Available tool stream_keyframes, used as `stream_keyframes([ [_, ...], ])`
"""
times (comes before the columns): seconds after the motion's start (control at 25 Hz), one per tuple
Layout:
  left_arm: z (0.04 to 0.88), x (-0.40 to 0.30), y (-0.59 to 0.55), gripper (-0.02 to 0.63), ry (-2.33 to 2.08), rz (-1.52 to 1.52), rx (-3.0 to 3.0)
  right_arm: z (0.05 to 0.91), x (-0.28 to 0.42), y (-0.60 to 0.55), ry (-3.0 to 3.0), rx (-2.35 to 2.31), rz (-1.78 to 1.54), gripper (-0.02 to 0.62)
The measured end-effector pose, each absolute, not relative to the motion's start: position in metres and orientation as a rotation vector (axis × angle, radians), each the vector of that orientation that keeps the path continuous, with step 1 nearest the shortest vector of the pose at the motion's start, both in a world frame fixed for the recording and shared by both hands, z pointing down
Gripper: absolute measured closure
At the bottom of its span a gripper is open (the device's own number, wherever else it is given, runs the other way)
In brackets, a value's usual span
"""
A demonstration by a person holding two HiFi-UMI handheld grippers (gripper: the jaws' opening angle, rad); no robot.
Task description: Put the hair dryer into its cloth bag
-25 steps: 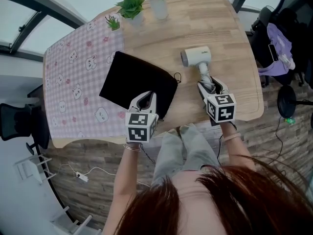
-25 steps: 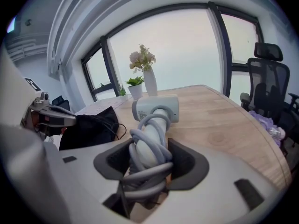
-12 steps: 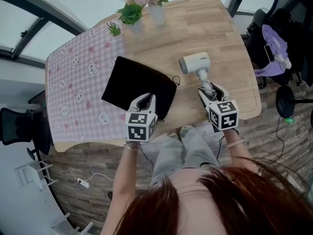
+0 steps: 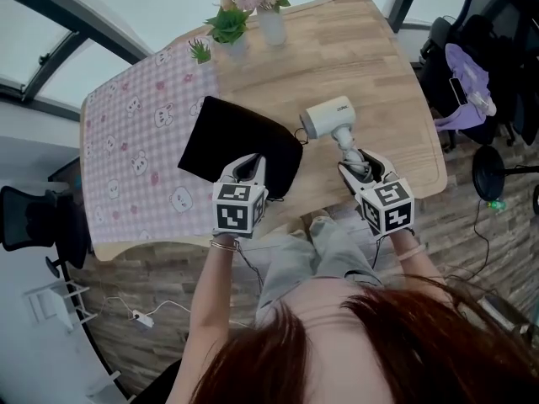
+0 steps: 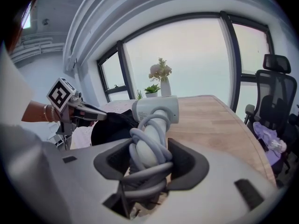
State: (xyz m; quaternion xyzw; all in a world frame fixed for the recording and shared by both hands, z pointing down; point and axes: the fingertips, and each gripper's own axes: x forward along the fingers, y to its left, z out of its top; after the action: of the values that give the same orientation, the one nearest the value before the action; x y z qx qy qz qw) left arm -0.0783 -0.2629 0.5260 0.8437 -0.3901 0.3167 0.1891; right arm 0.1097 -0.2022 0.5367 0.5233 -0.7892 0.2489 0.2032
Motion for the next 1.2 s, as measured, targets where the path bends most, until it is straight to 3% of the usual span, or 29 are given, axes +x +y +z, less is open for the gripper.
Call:
stream_keyframes([
  [1.2, 0.511, -0.081, -0.265, 0.58, -1.056, 0.855, 2.391, 0.523, 0.059, -0.138, -2.261, 1.163, 0.622, 0.372],
])
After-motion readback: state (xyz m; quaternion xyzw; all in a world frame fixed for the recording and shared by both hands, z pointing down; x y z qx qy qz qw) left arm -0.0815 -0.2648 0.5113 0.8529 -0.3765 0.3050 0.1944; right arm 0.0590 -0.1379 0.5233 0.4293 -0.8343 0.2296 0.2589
